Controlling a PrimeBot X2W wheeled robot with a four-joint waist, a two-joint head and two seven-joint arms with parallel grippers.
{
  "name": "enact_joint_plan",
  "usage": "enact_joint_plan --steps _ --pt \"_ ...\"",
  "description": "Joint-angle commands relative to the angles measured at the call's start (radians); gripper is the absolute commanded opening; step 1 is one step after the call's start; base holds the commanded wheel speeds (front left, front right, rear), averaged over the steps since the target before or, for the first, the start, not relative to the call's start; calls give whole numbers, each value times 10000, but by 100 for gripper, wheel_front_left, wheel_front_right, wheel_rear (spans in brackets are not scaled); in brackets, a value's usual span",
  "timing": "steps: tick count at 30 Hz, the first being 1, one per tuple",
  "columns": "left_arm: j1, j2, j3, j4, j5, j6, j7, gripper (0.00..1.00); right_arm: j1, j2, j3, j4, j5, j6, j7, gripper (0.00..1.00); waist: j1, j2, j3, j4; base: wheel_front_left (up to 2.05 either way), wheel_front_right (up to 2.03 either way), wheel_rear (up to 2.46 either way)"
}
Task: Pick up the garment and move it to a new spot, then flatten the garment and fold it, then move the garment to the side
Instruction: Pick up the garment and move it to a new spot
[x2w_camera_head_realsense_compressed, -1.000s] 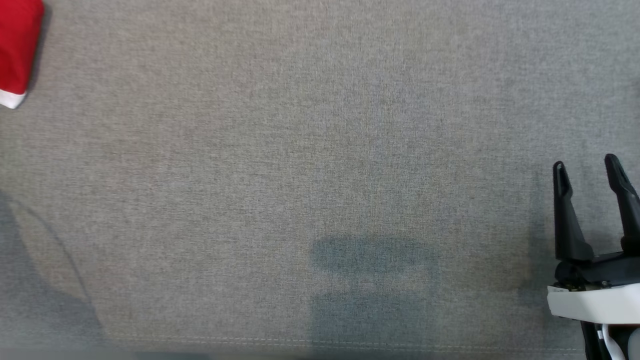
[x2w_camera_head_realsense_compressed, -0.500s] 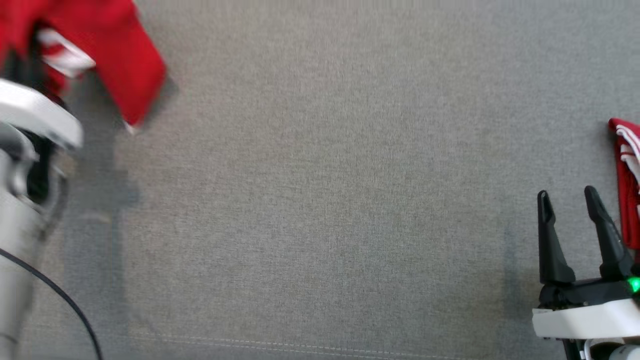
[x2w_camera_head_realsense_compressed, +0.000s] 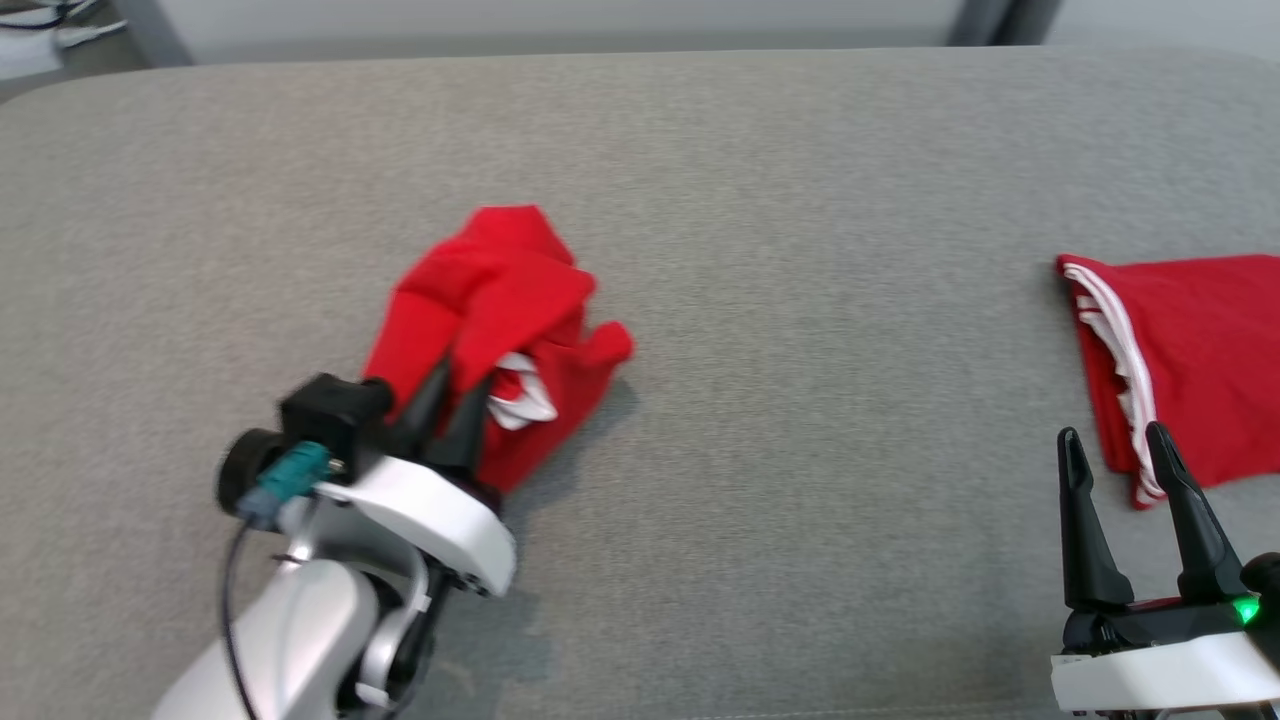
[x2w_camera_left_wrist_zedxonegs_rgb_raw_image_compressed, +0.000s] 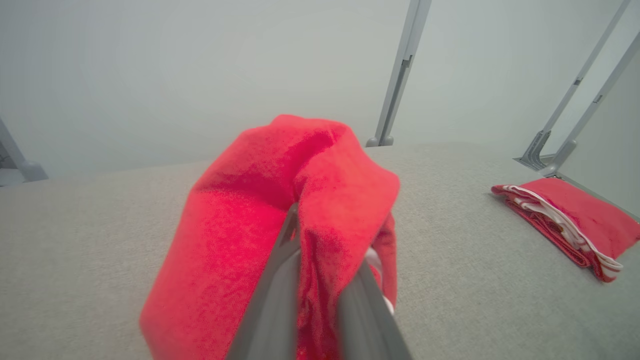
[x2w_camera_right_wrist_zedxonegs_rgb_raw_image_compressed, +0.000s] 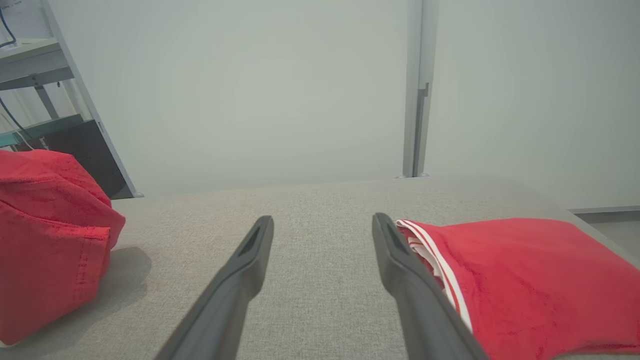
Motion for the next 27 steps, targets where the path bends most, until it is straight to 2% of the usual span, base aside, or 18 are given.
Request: enact_joint_plan --steps 1,2,7,13,14,15,16,21,24,27 --pt "-280 40 131 -574 121 21 167 0 1 -95 171 -228 70 0 -167 100 0 -1 -69 -658 0 0 0" --pt "-439 -155 -241 -681 255 -15 454 0 28 -84 178 -157 138 0 -204 100 0 -1 -55 -1052 0 0 0" --pt "-902 -569 -953 -169 485 -282 936 0 30 -68 284 19 290 0 -297 100 0 -1 281 -2004 0 0 0" --pt "-1476 -971 -1245 1148 466 -811 910 0 -196 -63 359 399 626 0 -493 100 0 -1 773 -2589 0 0 0" --pt "-1566 -1016 -1274 1359 467 -897 883 5 -230 -63 365 465 650 0 -520 100 0 -1 802 -2596 0 0 0" --pt "-1622 -1064 -1321 1549 433 -975 935 89 -251 -63 359 524 659 0 -544 100 0 -1 811 -2586 0 0 0" --pt "-1670 -1141 -1314 1622 372 -1064 873 100 -264 -62 341 569 659 0 -566 100 0 -1 818 -2560 0 0 0" --pt "-1699 -1214 -1357 1244 385 -1225 566 100 -354 -62 160 721 432 0 -632 100 0 -1 637 -2122 0 0 0" --pt "-1560 -1148 -1266 783 375 -1110 419 100 -412 -75 124 753 288 0 -641 100 0 -1 515 -1872 0 0 0" --pt "-1210 -856 -983 20 387 -755 186 100 -490 -196 88 788 116 0 -623 100 0 -1 268 -1428 0 0 0"
